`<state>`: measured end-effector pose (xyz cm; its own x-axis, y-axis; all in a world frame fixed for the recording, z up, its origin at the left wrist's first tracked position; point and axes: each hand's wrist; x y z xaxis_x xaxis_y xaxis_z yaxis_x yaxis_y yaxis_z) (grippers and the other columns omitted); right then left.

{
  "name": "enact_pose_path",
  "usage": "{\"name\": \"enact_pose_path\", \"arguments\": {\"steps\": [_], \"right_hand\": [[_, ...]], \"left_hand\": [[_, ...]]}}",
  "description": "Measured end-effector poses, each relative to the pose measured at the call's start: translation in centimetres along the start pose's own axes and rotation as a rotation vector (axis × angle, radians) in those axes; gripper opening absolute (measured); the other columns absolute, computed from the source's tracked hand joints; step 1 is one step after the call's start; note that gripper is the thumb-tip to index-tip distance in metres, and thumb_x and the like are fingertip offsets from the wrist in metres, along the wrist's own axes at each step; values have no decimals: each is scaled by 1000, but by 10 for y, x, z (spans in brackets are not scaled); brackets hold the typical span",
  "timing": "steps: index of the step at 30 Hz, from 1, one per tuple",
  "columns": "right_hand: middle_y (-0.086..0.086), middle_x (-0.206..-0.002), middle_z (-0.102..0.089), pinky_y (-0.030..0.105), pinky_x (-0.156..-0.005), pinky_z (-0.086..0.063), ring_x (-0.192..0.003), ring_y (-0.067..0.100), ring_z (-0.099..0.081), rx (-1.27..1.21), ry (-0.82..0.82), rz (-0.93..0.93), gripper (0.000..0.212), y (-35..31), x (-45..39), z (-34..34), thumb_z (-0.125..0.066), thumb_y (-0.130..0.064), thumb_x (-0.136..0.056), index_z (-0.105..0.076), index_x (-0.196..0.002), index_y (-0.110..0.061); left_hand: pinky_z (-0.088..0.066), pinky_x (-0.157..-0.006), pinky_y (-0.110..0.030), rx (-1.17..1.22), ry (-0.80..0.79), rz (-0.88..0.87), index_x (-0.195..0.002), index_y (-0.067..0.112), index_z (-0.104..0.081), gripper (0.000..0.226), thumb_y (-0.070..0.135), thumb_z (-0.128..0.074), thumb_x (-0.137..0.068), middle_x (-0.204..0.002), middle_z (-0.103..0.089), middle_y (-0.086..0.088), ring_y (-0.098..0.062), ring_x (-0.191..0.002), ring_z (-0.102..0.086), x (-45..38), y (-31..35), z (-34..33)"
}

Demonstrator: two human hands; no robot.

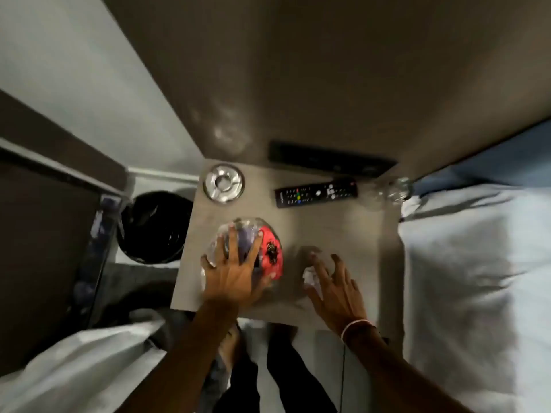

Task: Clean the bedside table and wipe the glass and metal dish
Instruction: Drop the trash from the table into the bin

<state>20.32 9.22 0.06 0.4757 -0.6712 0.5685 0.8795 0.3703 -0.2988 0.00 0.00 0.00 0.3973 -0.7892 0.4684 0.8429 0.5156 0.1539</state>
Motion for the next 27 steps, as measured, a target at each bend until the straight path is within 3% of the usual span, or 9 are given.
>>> {"name": "enact_pose_path", "arguments": {"steps": [5,7,9,12,14,17,19,23,27], "right_hand": [[20,-149,-45,51,-95,-54,-124,43,-53,-4,193,76,66,21,-26,-73,-72,-29,-87,-49,-148,-22],[-9,-135,-53,38,-85,-54,-118,28,-58,31,253,93,58,25,-29,-85,-69,-58,-81,-54,-135,-41],[-8,-130,-53,33,-87,-49,-118,26,-57,1,309,62,60,17,-30,-97,-55,-69,-86,-53,-136,-36],[19,-141,-48,45,-103,-47,-124,37,-52,-101,381,106,44,-2,-21,-98,-47,-26,-101,-52,-141,-10],[19,-135,-56,48,-99,-53,-116,38,-59,-277,416,73,46,-27,-23,-96,-61,-7,-93,-53,-138,-10],[12,-121,-68,9,-91,-49,-96,22,-66,-334,499,54,56,-70,-34,-87,-75,-12,-82,-55,-134,-17],[8,-119,-70,2,-90,-45,-95,13,-65,-370,516,127,52,-108,-45,-79,-76,-19,-81,-59,-130,-17],[8,-122,-68,15,-92,-52,-104,14,-65,-458,584,380,44,-186,-83,-65,-77,-17,-85,-62,-126,-12],[10,-123,-65,17,-94,-48,-108,12,-58,-438,575,520,46,-254,-131,-70,-74,-17,-87,-58,-130,-9]], "left_hand": [[-51,-95,-60,27,253,-116,-136,23,-62,54,49,-65,-88,-144,-54,-24,-44,-131,-54,-6,-22,-77],[-56,-89,-54,94,353,-172,-125,17,-71,38,25,-71,-87,-134,-64,-22,-41,-123,-62,-8,-32,-97],[-62,-83,-48,223,398,-153,-113,6,-77,31,1,-76,-82,-122,-71,-21,-38,-110,-71,-10,-47,-94],[-53,-88,-10,539,515,42,-109,3,-74,25,-6,-66,-88,-110,-72,-5,-20,-106,-68,-10,-88,-78],[-43,-96,-6,562,661,164,-111,-1,-73,23,-6,-64,-91,-117,-62,-10,-14,-107,-60,-16,-135,-56],[-36,-94,-1,489,813,305,-110,-1,-68,21,2,-64,-89,-110,-48,-10,5,-99,-50,-40,-197,-38],[-44,-90,-8,535,727,354,-113,-3,-59,24,4,-64,-90,-106,-52,-7,9,-98,-56,-66,-222,-42],[-39,-113,-48,405,288,320,-132,6,-63,42,20,-62,-92,-142,-57,-19,-36,-135,-50,-88,-251,-49],[-41,-107,-53,355,474,411,-114,14,-75,43,23,-50,-81,-136,-63,-11,-33,-134,-49,-67,-279,-22]]}}
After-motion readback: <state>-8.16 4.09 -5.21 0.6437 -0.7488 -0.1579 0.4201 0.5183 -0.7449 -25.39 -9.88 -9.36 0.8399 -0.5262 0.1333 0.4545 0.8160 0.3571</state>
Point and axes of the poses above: each hand's wrist, its own x-axis away from the middle knuckle, its own z-axis out of the back of the hand, y = z × x
